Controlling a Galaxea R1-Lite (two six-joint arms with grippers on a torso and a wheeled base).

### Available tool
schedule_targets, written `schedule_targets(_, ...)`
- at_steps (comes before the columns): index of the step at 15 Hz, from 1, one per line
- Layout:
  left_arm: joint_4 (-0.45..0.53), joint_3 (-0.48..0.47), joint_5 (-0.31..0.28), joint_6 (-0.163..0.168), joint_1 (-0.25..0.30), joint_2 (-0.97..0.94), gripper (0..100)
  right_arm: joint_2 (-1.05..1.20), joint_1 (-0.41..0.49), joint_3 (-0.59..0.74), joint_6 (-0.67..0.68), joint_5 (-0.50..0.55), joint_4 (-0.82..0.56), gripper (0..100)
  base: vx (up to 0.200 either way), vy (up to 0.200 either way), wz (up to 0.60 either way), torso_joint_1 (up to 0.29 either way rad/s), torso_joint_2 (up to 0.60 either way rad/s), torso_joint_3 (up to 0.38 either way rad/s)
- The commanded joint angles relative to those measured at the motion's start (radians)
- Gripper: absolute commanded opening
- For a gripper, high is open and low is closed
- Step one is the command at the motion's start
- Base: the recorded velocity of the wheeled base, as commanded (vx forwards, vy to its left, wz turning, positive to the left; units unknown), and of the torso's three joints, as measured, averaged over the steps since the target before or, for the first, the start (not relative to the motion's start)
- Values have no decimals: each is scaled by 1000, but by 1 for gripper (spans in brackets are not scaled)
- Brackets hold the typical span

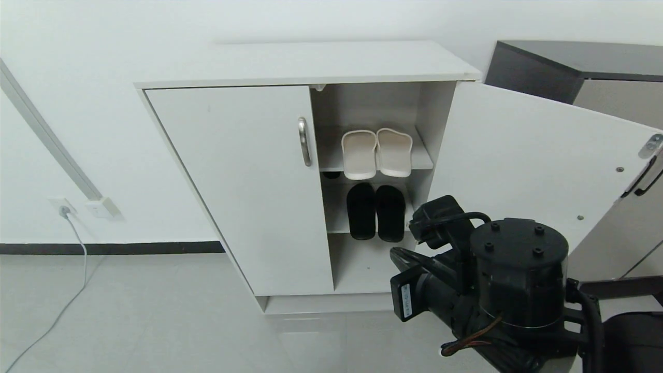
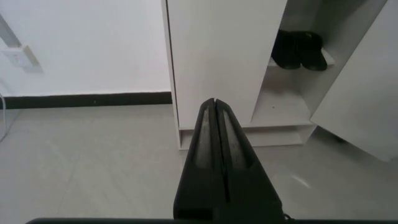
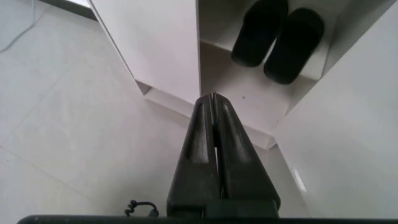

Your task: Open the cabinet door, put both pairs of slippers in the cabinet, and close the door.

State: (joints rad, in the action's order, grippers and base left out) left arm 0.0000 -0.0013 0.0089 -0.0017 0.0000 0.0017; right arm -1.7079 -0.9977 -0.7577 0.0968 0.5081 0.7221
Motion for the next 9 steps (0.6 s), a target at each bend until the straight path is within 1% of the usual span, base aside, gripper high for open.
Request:
schedule_targets(1, 0, 0, 0, 0, 0, 0, 0, 5, -1, 1, 0, 1, 0, 0, 0, 0, 0, 105, -466, -349)
schedule_targets(9, 0, 0, 0, 0, 0, 0, 0, 8, -4, 14, 0, -2, -1, 0, 0, 0, 0, 161, -471, -321)
